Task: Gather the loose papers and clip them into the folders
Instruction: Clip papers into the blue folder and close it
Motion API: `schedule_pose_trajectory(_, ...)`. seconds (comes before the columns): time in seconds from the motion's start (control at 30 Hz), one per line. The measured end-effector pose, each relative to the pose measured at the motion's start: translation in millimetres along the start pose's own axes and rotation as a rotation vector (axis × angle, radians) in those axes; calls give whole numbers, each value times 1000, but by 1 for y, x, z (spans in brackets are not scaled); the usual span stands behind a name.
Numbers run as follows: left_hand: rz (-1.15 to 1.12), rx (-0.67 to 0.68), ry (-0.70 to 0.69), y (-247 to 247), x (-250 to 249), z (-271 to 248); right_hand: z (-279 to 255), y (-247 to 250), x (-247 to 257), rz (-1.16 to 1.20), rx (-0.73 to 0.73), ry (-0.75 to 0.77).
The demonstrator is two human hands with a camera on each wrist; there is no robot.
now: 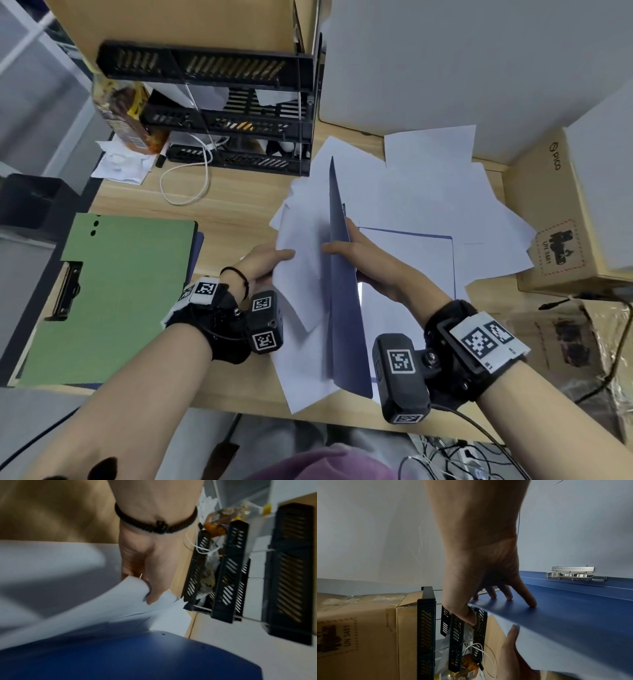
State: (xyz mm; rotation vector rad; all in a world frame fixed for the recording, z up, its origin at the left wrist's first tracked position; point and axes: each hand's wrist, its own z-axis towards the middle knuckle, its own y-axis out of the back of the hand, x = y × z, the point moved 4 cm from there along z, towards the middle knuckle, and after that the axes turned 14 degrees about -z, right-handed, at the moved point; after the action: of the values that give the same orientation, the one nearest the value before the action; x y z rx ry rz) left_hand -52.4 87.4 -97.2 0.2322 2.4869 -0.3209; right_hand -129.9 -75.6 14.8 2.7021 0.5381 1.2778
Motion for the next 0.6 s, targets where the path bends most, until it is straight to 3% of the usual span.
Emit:
schedule_pose_trajectory(0.17, 195, -42, -237, 9, -36, -19, 9, -11, 7, -24, 6, 20)
schedule_pose_trajectory(0.43, -155, -173, -510, 98, -58, -66, 27, -42, 19, -26, -33, 6)
schedule_pose_trajectory(0.6, -231, -286, -676, 140, -67, -99, 39, -76, 15, -105, 4, -7)
